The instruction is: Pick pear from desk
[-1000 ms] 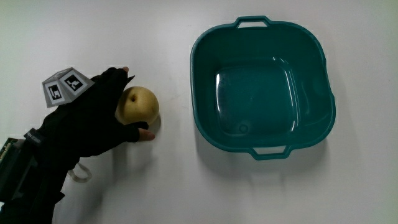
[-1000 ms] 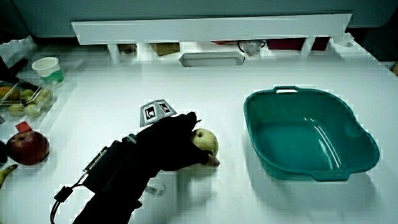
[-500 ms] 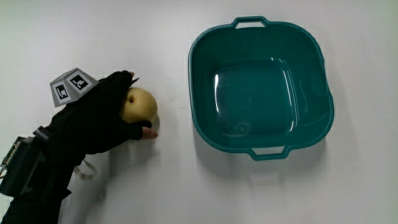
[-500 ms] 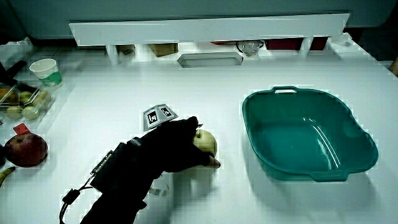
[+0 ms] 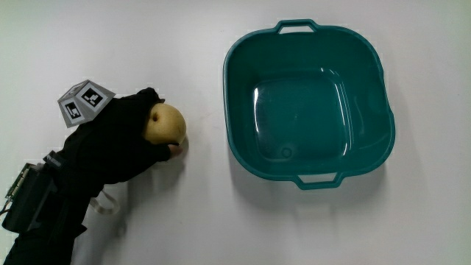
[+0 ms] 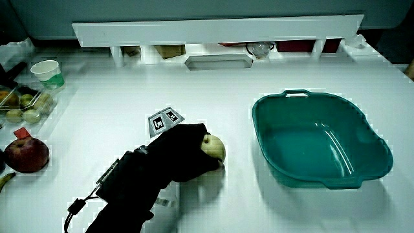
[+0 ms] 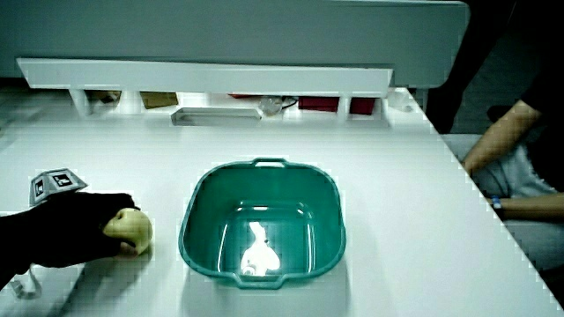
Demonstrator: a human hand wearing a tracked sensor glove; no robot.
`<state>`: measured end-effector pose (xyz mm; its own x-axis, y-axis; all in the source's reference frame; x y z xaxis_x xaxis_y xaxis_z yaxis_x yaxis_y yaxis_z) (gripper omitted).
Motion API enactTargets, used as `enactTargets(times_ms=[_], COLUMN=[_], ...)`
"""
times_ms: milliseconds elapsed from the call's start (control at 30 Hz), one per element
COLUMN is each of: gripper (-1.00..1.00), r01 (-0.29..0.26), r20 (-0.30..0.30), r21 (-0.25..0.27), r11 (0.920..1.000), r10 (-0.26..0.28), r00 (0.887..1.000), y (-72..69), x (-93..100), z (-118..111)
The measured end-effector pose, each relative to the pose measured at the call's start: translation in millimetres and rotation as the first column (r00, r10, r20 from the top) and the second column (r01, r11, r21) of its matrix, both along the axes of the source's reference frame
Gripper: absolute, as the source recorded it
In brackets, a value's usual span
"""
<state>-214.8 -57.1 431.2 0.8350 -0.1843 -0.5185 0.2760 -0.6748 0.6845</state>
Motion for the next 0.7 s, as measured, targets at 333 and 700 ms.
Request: enactTargets(times_ms=[333, 700], gripper=[1.00, 1.00], r01=[-0.018, -0.039], r20=[-0.016, -0.019], r21=[0.110, 0.153], r11=[0.9938, 0.9875], r10=[0.019, 0.042], r00=[1.000, 0.999], y=[-4.8, -16.2], x=[2.9, 30.2], z=[-19.6, -75.6])
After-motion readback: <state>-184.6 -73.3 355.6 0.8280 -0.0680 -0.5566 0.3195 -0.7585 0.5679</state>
